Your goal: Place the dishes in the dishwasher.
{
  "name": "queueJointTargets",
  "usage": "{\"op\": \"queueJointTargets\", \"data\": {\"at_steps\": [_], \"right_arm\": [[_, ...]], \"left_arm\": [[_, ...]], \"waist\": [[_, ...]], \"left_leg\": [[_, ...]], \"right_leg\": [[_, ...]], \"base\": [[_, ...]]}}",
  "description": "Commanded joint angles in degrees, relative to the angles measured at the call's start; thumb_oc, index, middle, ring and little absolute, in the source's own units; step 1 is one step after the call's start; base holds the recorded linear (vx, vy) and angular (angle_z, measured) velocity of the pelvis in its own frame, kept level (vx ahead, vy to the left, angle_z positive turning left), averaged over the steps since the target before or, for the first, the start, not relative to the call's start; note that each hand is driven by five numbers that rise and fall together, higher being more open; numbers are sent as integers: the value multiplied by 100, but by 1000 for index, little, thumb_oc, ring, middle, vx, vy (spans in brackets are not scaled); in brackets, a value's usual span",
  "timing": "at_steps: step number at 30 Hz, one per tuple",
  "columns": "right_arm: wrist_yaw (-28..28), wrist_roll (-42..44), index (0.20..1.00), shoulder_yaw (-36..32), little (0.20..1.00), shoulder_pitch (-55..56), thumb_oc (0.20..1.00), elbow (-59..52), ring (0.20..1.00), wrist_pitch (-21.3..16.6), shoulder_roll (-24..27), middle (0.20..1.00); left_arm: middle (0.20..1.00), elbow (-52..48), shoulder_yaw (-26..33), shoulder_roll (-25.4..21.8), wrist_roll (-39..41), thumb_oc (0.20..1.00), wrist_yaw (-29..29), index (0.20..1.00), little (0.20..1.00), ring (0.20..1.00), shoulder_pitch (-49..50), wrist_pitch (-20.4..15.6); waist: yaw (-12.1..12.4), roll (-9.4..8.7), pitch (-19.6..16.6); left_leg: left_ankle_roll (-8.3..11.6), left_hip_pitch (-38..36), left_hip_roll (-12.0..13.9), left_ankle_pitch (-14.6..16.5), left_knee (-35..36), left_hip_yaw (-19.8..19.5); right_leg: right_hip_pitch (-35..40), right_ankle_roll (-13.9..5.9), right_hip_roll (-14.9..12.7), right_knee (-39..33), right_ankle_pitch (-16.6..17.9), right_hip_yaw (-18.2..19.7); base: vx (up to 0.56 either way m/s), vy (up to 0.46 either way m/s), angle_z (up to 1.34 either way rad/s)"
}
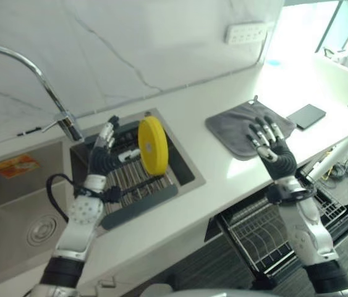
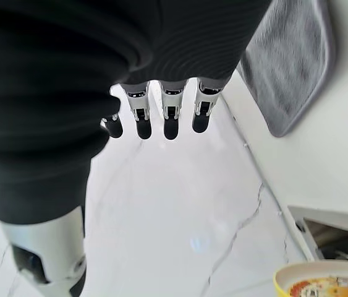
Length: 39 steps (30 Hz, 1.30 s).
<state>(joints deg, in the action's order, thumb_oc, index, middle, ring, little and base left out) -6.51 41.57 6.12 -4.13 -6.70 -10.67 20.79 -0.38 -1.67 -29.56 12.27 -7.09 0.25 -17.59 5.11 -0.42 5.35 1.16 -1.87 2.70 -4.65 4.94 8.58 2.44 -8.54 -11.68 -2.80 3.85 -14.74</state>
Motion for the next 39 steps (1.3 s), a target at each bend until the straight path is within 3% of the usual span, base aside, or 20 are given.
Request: {"op": "queueJointTargets", "data": {"at_steps": [1, 10, 18, 23, 28, 39], "right_arm": [[-17, -92, 1000, -110, 1000, -321, 1000, -295, 1000, -223, 7, 1000], [269, -399, 1000, -59, 1000, -285, 1000, -449, 1000, -4, 40, 1000], [389, -530, 1000, -136, 1000, -179, 1000, -538, 1000, 179, 95, 1000], [-96, -660, 1000, -55, 1000, -174, 1000, -629, 1000, 320, 180, 1000], [-83, -771, 1000, 179, 1000, -408, 1000, -618, 1000, 325, 245, 1000], [817, -581, 1000, 223, 1000, -1360, 1000, -76, 1000, 314, 163, 1000]], "left_arm": [[1000, -263, 351, -85, -110, 1000, -38, 1000, 1000, 1000, -264, -267], [1000, -381, 412, -26, -166, 1000, -31, 1000, 1000, 1000, -174, -228], [1000, -392, 446, -35, -185, 1000, 37, 1000, 1000, 1000, -126, -211], [1000, -409, 463, -8, -151, 1000, -29, 1000, 1000, 1000, -144, -212], [1000, -504, 465, 45, -127, 1000, -134, 1000, 1000, 1000, -130, -264], [1000, -501, 446, -60, -148, 1000, 118, 1000, 1000, 1000, -316, -271]], "waist": [[72, -63, -207], [44, -50, -274], [1, -55, -311], [27, -61, -322], [209, -89, -323], [647, -139, -295]], "left_leg": [[-63, 141, 28, -122, 6, -57], [145, 299, 187, -321, 6, -39], [153, 340, 154, -339, 6, -199], [164, 362, 119, -368, 6, -283], [166, 414, 50, -394, 6, -521], [88, 507, -127, -472, 6, -1069]], "right_leg": [[323, -14, -127, 131, 185, -199], [392, -17, -45, -193, 286, -373], [394, 57, 44, -184, 236, -319], [418, 63, 58, -177, 232, -347], [464, 93, 96, -179, 196, -373], [620, 220, 241, 24, -16, -471]], "base": [[-4, -101, -9], [-21, -59, -1], [-2, -4, 0], [-8, 13, 4], [-21, 13, 17], [1, -2, 32]]}}
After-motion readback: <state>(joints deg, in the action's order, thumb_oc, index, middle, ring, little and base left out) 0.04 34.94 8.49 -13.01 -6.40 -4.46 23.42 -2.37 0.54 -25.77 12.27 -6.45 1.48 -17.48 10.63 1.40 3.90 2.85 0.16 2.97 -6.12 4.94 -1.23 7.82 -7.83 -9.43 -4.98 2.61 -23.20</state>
